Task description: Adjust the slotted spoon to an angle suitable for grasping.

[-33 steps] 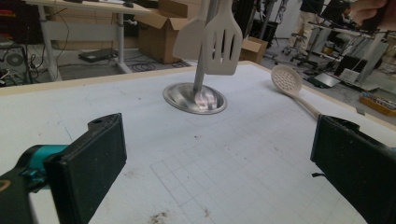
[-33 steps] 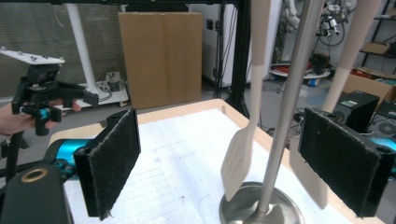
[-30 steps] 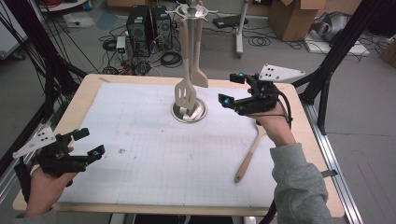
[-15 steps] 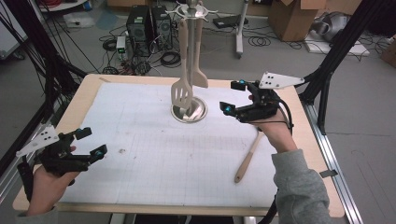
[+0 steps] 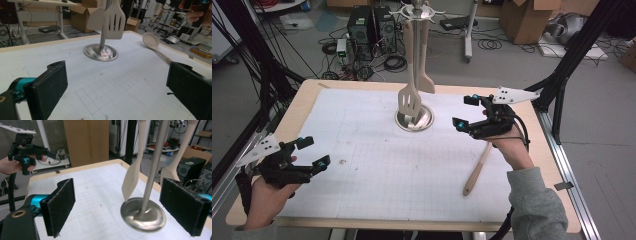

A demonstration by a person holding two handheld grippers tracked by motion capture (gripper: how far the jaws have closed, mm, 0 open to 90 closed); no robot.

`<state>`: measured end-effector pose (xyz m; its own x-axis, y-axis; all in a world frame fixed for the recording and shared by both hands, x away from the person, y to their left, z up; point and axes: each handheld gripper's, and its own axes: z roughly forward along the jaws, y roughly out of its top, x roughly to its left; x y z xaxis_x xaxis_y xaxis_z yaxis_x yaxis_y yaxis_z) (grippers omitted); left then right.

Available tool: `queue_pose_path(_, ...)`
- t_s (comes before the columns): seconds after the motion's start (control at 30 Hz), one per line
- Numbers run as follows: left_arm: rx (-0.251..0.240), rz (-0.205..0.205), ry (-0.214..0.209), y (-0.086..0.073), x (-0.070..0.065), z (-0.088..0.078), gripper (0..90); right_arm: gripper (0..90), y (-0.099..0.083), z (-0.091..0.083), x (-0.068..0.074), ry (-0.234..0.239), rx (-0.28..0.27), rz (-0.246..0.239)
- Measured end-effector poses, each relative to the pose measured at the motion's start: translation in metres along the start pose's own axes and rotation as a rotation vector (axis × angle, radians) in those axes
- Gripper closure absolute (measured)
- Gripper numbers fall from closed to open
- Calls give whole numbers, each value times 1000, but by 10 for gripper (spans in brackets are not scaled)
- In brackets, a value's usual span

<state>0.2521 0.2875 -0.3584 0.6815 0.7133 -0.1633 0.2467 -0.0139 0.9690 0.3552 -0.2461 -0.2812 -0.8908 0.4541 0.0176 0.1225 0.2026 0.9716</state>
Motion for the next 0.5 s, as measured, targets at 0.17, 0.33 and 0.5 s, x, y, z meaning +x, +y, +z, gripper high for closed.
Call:
queue_pose_path(0.17,3,7,-7,1,-2,3,39,129,-11,-6,-1,-10,15,7)
queue_pose_path(0.33,7,7,-11,1,-3,7,39,147,-24,-12,-2,-11,44,13)
queue_pose_path(0.5,16,3,-19,-1,-3,11,39,169,-39,-18,-3,-11,71,18)
